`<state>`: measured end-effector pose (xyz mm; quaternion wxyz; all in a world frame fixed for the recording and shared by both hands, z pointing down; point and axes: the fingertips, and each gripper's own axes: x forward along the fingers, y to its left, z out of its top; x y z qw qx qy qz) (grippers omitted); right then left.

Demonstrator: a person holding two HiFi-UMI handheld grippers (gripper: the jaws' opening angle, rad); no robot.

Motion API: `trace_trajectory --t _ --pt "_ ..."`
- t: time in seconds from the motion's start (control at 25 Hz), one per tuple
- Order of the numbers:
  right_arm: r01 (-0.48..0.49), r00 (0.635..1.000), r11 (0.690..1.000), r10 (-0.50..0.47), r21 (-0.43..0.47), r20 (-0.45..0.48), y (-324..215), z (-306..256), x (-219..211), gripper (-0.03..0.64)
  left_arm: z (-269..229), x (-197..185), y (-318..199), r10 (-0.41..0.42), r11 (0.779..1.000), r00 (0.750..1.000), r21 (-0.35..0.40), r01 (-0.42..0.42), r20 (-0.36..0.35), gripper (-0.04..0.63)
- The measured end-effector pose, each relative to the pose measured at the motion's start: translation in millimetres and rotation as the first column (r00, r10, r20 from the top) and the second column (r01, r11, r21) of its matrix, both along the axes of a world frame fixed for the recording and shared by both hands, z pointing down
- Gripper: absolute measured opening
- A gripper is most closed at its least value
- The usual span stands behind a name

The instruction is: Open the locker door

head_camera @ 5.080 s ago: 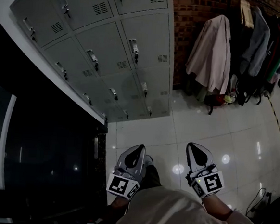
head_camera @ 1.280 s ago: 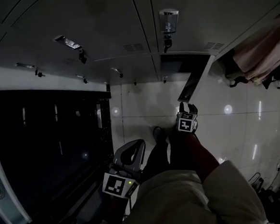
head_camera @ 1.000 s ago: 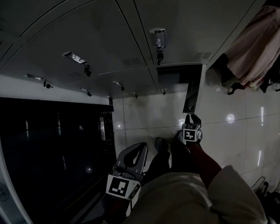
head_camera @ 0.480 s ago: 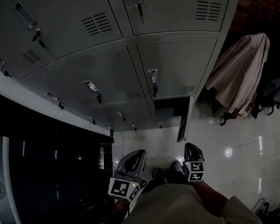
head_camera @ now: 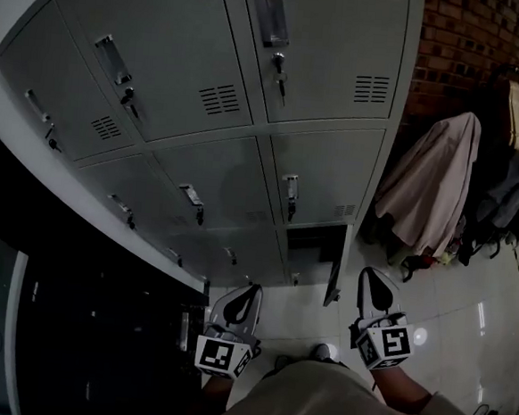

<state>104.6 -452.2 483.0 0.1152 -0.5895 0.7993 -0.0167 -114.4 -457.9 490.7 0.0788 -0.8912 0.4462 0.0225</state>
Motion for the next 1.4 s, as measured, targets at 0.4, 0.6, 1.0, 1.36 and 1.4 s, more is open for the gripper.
trace_trajectory --t 0.4,0.6,1.0,1.36,1.4 --pt "0.024 0.998 0.999 -0.026 -0.038 -0.057 36 -12 -21 0.002 -23 -11 21 0.023 1.000 1.000 0.016 -0.023 -0.012 0.067" --pt "0.033 0.998 0.999 -0.034 -0.014 -0.045 46 -12 -34 0.002 -4 -22 30 0.052 0.998 0.998 -0.046 -0.053 -0.031 0.067" --pt "-0.034 0.998 0.999 0.035 -0.032 0.043 57 32 -53 0.002 66 -33 30 0.130 0.985 0.989 -0.105 -0.137 -0.071 0.067" --pt "0.001 0.999 1.000 -0.001 0.003 0.032 98 -6 -74 0.002 21 -58 82 0.097 0.992 0.994 -0.069 -0.101 -0.058 0.067" --pt "0.007 1.000 1.000 -0.008 0.020 0.025 106 -16 -76 0.002 14 -61 90 0.089 0.993 0.995 -0.067 -0.093 -0.053 0.067"
